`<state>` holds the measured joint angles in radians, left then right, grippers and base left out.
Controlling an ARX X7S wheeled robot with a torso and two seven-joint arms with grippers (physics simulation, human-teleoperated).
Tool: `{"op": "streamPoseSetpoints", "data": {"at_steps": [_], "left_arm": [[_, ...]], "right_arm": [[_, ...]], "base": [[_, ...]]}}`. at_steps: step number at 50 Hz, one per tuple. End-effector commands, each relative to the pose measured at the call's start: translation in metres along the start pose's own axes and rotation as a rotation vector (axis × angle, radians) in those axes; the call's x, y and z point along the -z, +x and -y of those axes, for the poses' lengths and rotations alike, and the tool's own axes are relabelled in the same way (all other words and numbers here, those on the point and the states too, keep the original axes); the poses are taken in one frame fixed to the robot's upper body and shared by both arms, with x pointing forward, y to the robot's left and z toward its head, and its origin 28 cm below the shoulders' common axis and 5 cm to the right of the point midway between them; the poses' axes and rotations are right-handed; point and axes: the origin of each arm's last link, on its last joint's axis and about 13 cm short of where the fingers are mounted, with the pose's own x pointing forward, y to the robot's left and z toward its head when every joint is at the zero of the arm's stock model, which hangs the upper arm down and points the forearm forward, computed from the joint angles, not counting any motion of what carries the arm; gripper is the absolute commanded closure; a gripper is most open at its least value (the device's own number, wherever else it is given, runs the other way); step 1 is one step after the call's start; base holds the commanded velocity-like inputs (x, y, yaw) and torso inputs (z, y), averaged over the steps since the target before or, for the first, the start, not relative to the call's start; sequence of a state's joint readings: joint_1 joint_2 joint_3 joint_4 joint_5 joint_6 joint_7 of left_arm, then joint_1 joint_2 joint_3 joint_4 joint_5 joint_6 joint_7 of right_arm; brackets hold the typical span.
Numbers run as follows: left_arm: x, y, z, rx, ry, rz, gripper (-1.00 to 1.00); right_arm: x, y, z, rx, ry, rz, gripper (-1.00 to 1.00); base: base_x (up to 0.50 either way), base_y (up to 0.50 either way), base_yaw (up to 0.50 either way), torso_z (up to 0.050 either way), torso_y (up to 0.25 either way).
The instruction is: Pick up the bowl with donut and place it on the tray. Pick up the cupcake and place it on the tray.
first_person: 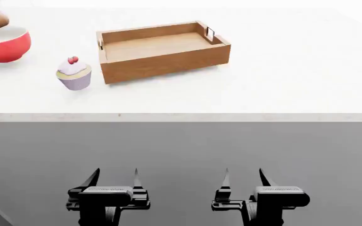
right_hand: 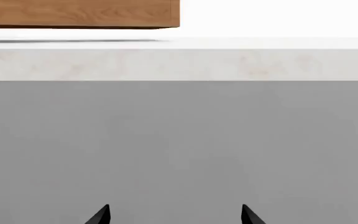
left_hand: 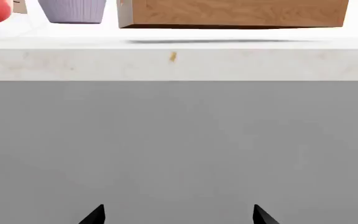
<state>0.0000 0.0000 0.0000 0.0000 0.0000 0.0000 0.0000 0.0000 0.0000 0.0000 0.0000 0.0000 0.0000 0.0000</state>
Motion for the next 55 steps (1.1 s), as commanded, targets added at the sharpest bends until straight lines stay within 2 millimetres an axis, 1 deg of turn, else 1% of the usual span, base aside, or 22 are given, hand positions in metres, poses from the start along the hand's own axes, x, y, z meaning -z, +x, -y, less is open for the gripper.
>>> {"op": "streamPoseSetpoints", "data": {"at_steps": [1, 24, 55], "left_arm": [[0.0001, 0.0001, 0.0001, 0.004, 0.000, -0.003, -1.00], [0.0007, 0.0017, 0.0001, 0.015, 0.000, -0.019, -1.00], [0.0009, 0.0016, -0.0001, 0.006, 0.008, -0.025, -1.00]], "right_arm": [[0.0002, 0.0002, -0.0003, 0.006, 0.002, -0.004, -1.00], [0.0000, -0.0011, -0.0011, 0.008, 0.000, -0.006, -1.00], [0.0002, -0.0011, -0.0015, -0.001, -0.006, 0.000, -1.00]], "base": [[0.00, 0.00, 0.00, 0.000, 0.000], [0.00, 0.00, 0.00, 0.000, 0.000], [0.00, 0.50, 0.00, 0.000, 0.000]]}}
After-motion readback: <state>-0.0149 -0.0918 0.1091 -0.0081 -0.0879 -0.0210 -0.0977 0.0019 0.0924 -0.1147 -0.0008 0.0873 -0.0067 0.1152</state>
